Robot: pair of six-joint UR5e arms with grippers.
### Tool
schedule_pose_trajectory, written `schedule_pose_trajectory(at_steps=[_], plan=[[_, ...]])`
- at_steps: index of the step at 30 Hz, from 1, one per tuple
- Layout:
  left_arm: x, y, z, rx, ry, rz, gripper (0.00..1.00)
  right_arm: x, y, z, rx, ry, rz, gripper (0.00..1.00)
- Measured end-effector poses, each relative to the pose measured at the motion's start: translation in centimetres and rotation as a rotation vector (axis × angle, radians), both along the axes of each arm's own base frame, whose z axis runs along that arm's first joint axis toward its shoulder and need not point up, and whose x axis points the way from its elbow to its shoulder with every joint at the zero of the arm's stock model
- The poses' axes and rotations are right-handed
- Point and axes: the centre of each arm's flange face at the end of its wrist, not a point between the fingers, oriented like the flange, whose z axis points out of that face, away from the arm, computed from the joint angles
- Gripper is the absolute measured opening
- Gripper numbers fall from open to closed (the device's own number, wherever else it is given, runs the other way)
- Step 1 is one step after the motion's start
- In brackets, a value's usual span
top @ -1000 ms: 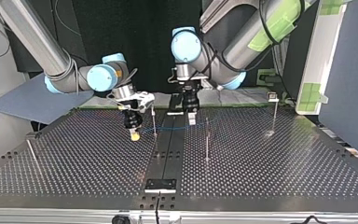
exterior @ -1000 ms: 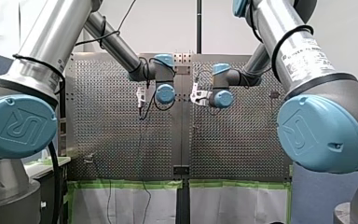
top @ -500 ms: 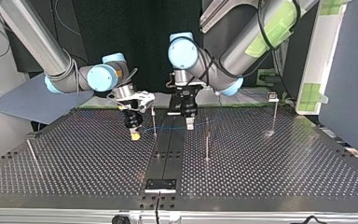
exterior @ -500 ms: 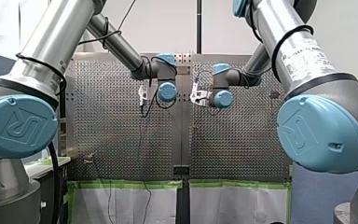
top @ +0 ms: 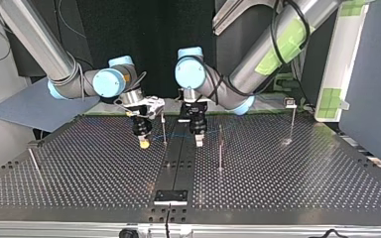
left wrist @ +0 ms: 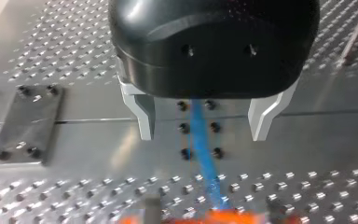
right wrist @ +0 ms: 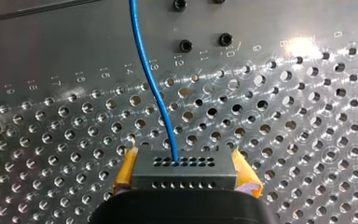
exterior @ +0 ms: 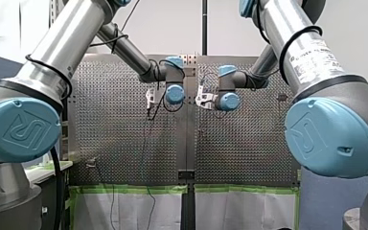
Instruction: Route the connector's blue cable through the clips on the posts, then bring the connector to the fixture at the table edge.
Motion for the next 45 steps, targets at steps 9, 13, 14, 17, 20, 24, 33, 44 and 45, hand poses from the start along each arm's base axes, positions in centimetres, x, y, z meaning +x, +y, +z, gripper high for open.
schedule_pose_trajectory(at_steps=[9, 13, 14, 17, 20, 24, 33, 44, 45], plan=[[1.1, 0.9, 0.6, -0.005, -0.009, 0.023, 1.0, 0.1, 0.1, -0.1, 0.005, 0.003, 0.002, 0.0], [1.2, 1.2, 0.5, -0.001, -0.002, 0.029, 1.0, 0.1, 0.1, -0.1, 0.006, 0.004, 0.002, 0.0], [1.2, 1.2, 0.5, 0.001, 0.0, 0.029, 1.0, 0.1, 0.2, -0.1, 0.007, 0.004, 0.002, 0.0], [1.1, 1.3, 0.4, 0.011, 0.007, 0.029, 1.0, 0.1, 0.2, -0.1, 0.007, 0.004, 0.002, 0.0], [1.0, 1.2, 0.4, 0.022, 0.011, 0.027, 1.0, 0.1, 0.2, -0.1, 0.007, 0.004, 0.002, 0.0], [0.8, 1.0, 0.3, 0.043, 0.014, 0.022, 0.63, 0.1, 0.2, -0.1, 0.008, 0.005, 0.003, 0.0], [0.7, 0.9, 0.2, 0.058, 0.013, 0.02, 0.02, 0.1, 0.2, -0.1, 0.008, 0.005, 0.003, 0.0], [0.6, 1.9, -0.5, 0.037, 0.021, 0.072, 0.02, 0.1, 0.3, -0.2, 0.012, 0.009, 0.003, 0.0], [0.6, 1.9, -0.6, 0.037, 0.022, 0.075, 0.02, 0.1, 0.3, -0.2, 0.012, 0.009, 0.003, 0.0]])
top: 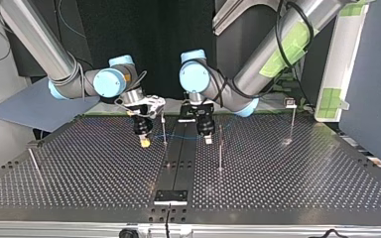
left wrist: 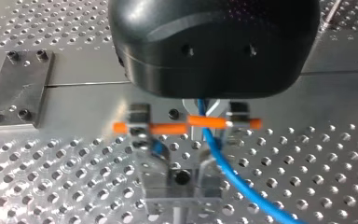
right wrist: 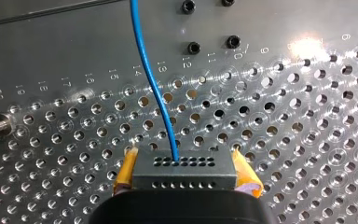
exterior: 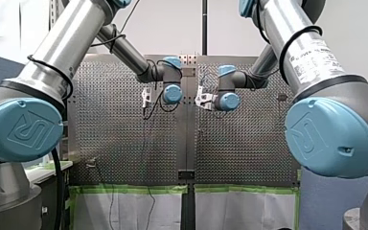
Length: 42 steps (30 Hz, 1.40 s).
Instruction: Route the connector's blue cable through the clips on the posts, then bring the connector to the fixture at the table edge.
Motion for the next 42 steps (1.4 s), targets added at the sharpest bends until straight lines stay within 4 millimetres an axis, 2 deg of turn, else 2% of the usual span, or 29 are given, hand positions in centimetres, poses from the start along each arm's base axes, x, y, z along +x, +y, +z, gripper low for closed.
schedule_pose_trajectory(at_steps=[18, 24, 31, 42], plan=[[-1.9, -0.5, -2.8, 0.008, 0.005, -0.049, 0.02, -1.0, 0.2, -0.9, 0.019, 0.062, -0.082, 0.0], [-2.5, -0.9, -5.1, 0.022, 0.028, -0.065, 0.02, -2.0, 0.6, -1.3, 0.014, 0.078, -0.125, 0.0], [-3.7, -2.1, -8.2, 0.028, 0.057, -0.086, 0.02, -3.1, 1.7, -0.7, -0.009, 0.064, -0.139, 0.0], [-6.9, -3.7, -10.0, 0.028, 0.065, -0.118, 0.02, -4.7, 3.7, 1.4, -0.064, 0.021, -0.143, 0.0]])
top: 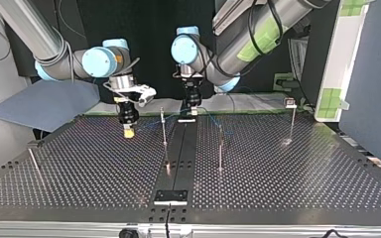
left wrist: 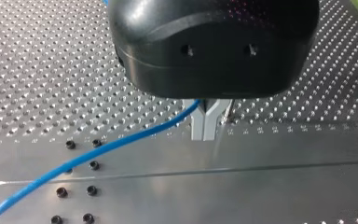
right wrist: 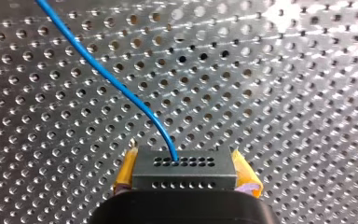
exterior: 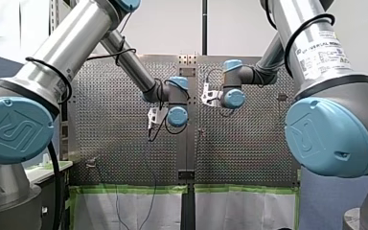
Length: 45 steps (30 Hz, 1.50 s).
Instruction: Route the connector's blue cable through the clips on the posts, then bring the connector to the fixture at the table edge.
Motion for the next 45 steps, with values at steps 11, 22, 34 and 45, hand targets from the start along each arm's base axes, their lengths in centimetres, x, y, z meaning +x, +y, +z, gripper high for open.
schedule_pose_trajectory(at_steps=[11, 22, 34, 45], plan=[[-1.8, -0.7, -0.7, 0.001, 0.006, -0.009, 0.02, -1.8, 1.3, -2.6, 0.015, 0.009, -0.017, 0.0], [-2.9, -0.9, -1.5, 0.01, 0.009, -0.025, 0.02, -4.2, 1.9, -5.5, 0.015, 0.014, -0.05, 0.0], [-3.1, -1.5, -4.0, 0.025, 0.021, -0.042, 0.02, -6.4, 3.3, -10.5, 0.042, 0.046, -0.075, 0.0], [-2.5, -1.2, -5.6, 0.047, 0.031, -0.041, 0.02, -8.2, 5.4, -17.5, 0.117, 0.083, -0.073, 0.0]])
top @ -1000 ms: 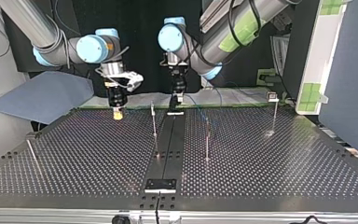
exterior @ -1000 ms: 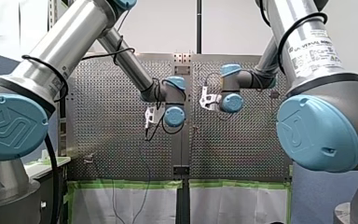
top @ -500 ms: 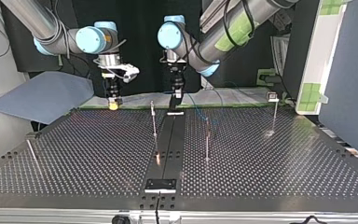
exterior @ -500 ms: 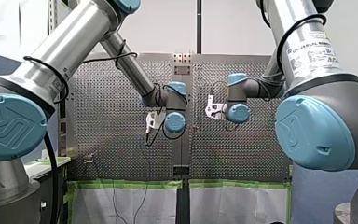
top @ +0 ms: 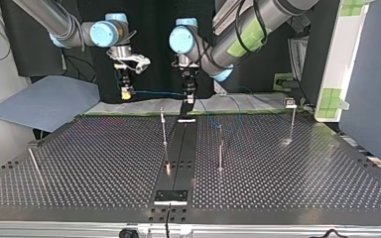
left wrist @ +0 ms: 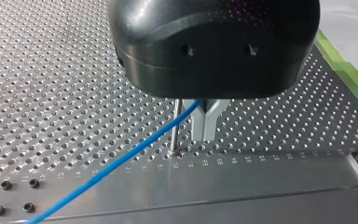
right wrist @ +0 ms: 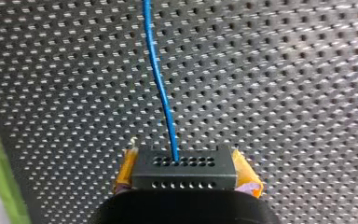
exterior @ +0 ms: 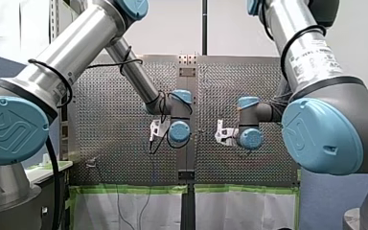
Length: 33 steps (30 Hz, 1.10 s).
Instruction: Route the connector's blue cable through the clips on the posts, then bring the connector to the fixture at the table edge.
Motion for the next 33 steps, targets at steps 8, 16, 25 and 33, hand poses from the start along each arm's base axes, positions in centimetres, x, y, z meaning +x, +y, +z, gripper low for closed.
schedule_pose_trajectory(at_steps=[8, 16, 25, 33], plan=[[0.4, 0.1, 0.0, -0.006, -0.007, 0.0, 0.02, 0.6, -0.9, -2.5, -0.005, -0.005, 0.038, 0.0], [1.2, -0.3, -1.2, -0.006, 0.003, -0.002, 0.02, 1.2, -2.1, -5.1, 0.037, 0.011, 0.048, 0.0], [1.9, -0.8, -2.8, -0.003, 0.017, -0.007, 0.02, 1.7, -4.6, -4.4, 0.024, 0.005, 0.051, 0.0], [2.6, -1.1, -2.7, -0.02, 0.003, -0.004, 0.02, 2.4, -6.7, -2.9, 0.0, -0.005, 0.078, 0.0]])
